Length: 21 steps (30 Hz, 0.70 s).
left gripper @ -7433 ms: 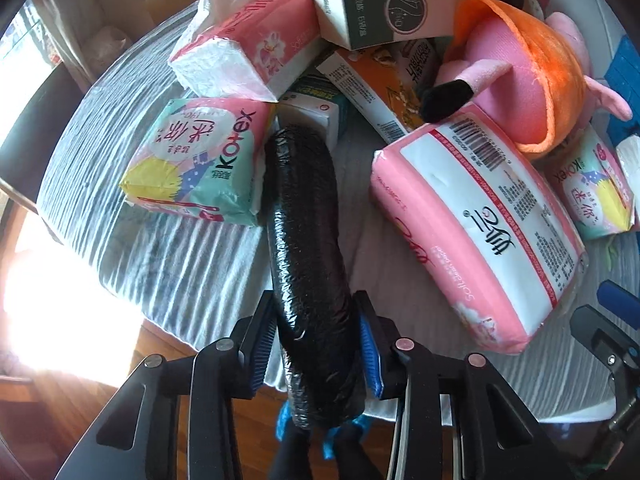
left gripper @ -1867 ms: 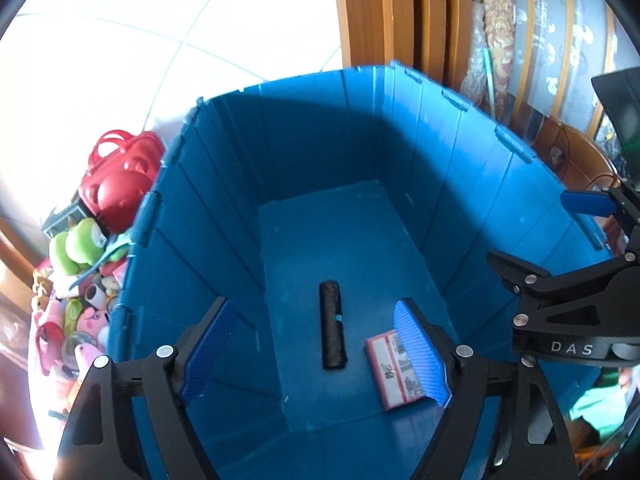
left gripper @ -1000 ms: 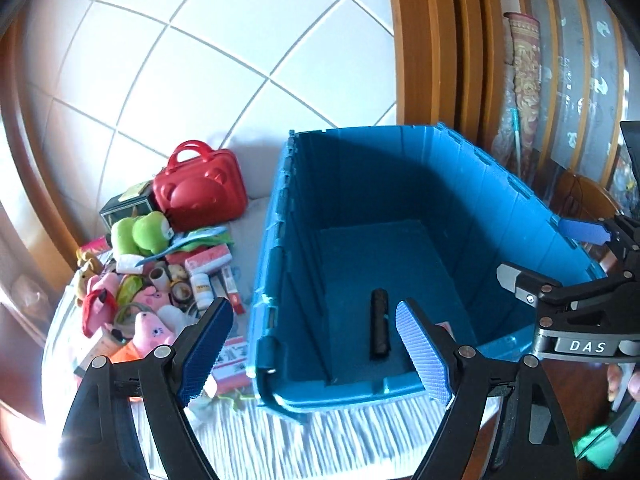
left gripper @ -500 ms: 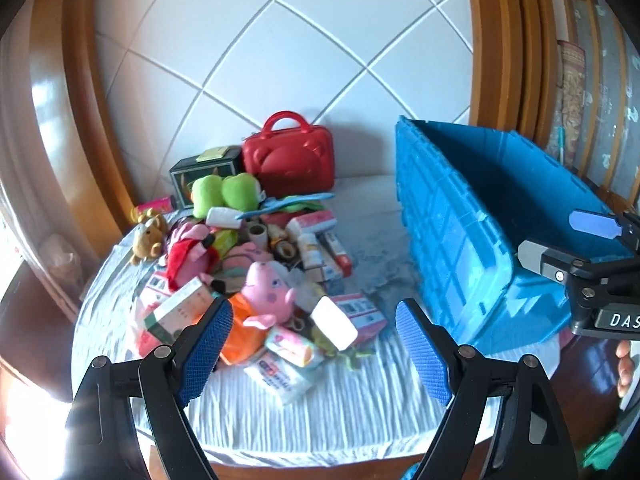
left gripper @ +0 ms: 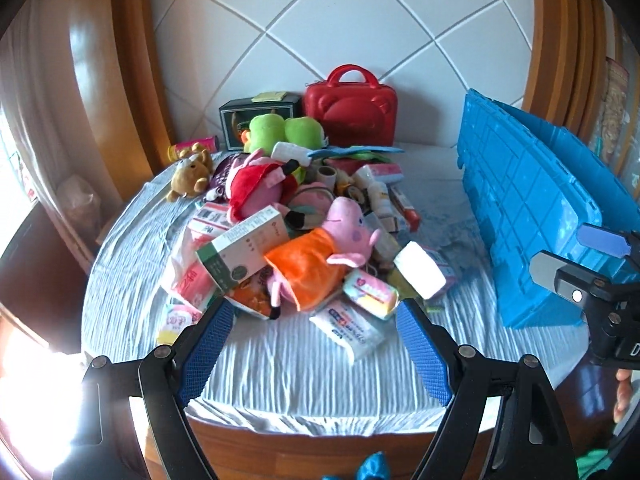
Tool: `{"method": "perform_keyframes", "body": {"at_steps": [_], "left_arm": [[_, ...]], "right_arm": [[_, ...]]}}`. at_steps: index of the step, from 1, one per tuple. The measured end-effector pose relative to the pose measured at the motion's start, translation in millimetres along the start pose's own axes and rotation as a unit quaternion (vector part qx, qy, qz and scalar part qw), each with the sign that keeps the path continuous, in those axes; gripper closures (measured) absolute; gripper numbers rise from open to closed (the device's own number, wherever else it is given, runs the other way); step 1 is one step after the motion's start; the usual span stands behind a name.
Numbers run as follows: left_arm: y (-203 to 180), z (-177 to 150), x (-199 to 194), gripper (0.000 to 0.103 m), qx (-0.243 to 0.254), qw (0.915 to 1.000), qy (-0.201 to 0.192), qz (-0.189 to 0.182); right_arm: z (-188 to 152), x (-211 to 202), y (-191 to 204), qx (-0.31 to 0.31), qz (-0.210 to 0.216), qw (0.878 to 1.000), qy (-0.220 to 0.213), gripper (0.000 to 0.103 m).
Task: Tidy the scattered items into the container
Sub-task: 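Withdraw both tools from the crate back toward the pile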
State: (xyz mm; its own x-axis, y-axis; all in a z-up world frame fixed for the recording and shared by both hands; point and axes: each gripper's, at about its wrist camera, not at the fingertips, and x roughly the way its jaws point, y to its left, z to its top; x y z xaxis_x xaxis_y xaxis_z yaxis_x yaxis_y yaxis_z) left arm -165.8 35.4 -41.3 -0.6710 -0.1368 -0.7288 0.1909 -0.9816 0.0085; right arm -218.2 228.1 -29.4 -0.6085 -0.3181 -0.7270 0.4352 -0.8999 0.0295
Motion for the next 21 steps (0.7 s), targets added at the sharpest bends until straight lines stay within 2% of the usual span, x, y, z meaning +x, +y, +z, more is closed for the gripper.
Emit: {"method": "perform_keyframes", "body": {"at_steps": [8, 15, 21], "left_arm": [[50.2, -23.6, 48.1, 0.019, -0.039, 0.9967, 0.049, 0.050], [113.1, -52.0, 86.7, 0.019, -0.090, 0.9856, 0.097, 0.105], [155.6, -71.0, 113.5, 0.019, -0.112, 0.9806, 0.121, 0.105]], "right_arm": [[-20.3, 75.2, 17.8, -0.008, 0.041, 0.997, 0.064, 0.000], [-37.2, 131.5, 20.1, -0.010, 0.075, 0.991, 0.109, 0.000], [-53.4, 177.0, 34.1, 0.001, 0.073, 0.984, 0.160, 0.000]]}}
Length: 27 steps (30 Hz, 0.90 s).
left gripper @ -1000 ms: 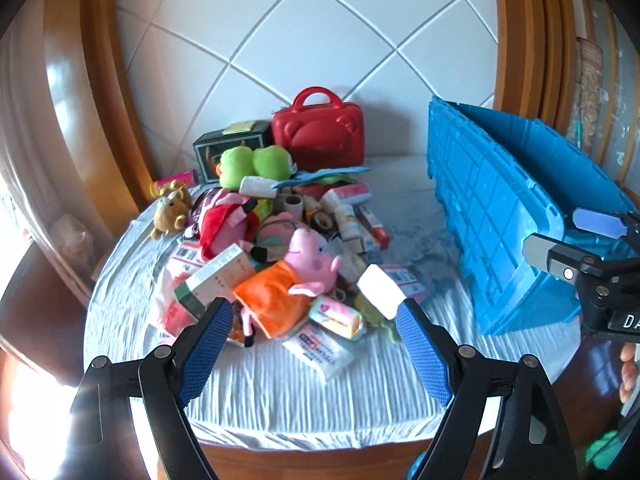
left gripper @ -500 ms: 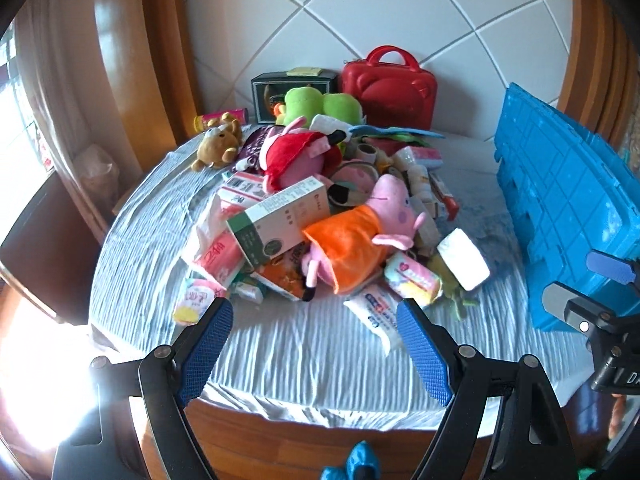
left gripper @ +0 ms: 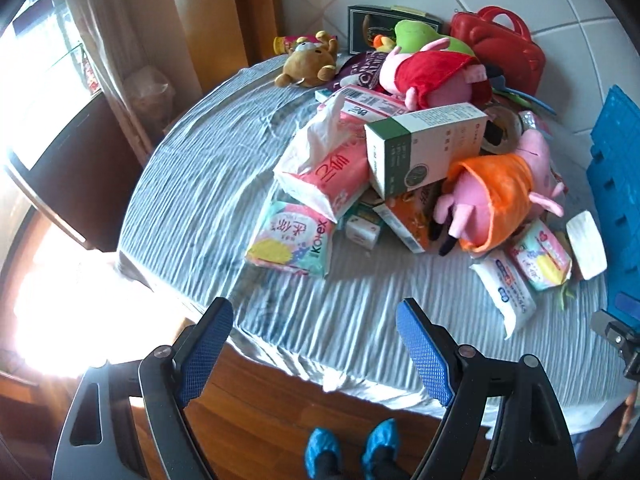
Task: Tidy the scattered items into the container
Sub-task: 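Withdraw both tools from the crate back toward the pile, then grasp the Kotex pad pack with the left tool while the right tool grasps the white wet-wipes pack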
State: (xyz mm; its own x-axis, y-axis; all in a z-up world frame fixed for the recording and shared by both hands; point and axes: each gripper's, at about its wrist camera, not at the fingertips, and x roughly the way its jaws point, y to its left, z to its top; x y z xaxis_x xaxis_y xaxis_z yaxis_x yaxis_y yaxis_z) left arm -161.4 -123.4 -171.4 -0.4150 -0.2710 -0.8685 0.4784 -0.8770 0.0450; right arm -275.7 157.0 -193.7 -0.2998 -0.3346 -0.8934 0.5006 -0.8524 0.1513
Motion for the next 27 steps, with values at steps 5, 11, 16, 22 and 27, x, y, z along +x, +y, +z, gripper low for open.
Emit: {"method": "perform_keyframes", "body": {"at_steps": [5, 11, 16, 22, 27], "left_arm": [[29.4, 7.4, 38.9, 0.019, 0.006, 0.9996, 0.023, -0.018], [42.4, 24.4, 88.3, 0.019, 0.062, 0.9960, 0.044, -0.048], [37.6, 33.5, 121.2, 0.019, 0.088, 0.9906, 0.075, -0.073], [24.5, 39.9, 139.8, 0.019, 0.104, 0.9853, 0.094, -0.097], [14.4, 48.6, 148.9, 0.014, 0.099, 0.9852, 0.098, -0.100]], "right_arm": [[-4.3, 30.1, 12.5, 0.034, -0.005, 0.999, 0.008, 0.000], [-8.7, 63.1, 31.9, 0.092, -0.033, 0.995, 0.012, 0.000], [-10.6, 78.5, 36.4, 0.128, -0.070, 0.989, 0.012, 0.000], [-1.8, 89.9, 30.9, 0.132, -0.091, 0.987, 0.024, 0.000], [11.0, 110.9, 24.9, 0.117, -0.099, 0.987, 0.041, 0.000]]}}
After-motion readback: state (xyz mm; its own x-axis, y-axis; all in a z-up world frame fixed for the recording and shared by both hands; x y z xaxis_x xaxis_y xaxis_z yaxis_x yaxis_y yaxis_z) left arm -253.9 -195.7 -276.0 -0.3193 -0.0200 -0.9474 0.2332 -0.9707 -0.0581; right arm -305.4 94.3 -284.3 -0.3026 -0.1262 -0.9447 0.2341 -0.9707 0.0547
